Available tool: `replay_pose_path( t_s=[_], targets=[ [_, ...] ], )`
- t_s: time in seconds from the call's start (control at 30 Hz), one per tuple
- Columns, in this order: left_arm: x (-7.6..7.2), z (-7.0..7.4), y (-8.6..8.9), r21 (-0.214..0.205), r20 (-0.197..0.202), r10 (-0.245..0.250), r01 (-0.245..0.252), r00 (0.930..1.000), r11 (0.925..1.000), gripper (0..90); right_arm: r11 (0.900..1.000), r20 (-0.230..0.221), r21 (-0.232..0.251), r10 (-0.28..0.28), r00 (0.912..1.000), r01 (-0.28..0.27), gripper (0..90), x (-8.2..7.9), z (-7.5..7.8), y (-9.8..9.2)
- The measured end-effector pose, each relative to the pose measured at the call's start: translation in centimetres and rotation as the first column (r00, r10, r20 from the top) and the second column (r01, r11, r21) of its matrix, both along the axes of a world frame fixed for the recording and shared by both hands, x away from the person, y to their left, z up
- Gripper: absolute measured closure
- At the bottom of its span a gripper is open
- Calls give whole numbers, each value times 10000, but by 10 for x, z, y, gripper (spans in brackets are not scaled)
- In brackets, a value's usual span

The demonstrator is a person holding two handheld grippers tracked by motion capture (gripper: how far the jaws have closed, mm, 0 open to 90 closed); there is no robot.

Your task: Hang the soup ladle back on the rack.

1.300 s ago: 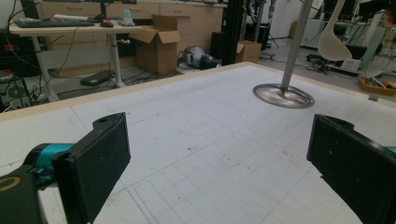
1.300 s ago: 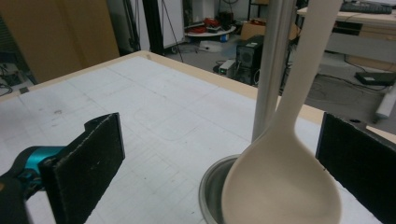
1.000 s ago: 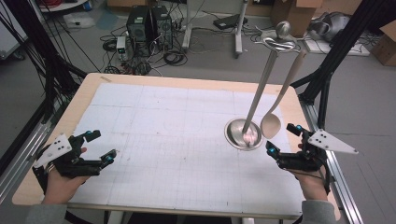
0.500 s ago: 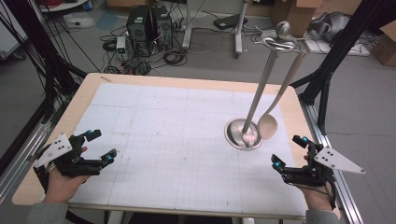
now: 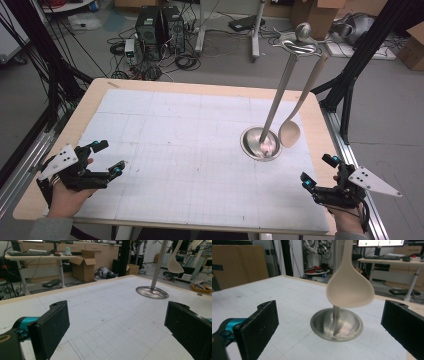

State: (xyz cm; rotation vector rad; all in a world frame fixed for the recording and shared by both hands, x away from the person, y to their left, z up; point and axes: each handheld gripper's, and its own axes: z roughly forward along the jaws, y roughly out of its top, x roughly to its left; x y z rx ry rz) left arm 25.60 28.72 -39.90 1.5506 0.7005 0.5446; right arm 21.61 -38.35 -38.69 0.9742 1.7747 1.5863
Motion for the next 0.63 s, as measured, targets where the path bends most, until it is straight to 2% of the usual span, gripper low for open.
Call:
replay_pose_path(
  t_s=[0.17, 0.4, 0.63],
  targets=[
    [1, -3, 4, -77, -82, 215, -216, 9997, 9997, 63, 9993, -440, 248, -274, 9987, 285, 0, 2, -10, -9],
    [1, -8, 13, -30, -235, 518, -519, 9984, 9986, 63, 9978, -283, 552, -364, 9989, 379, 0, 2, -14, -16],
    [2, -9, 10, 78, -202, 518, -516, 9985, 9986, 63, 9982, -305, 541, -239, 9993, 255, 0, 4, -15, -15]
  ],
)
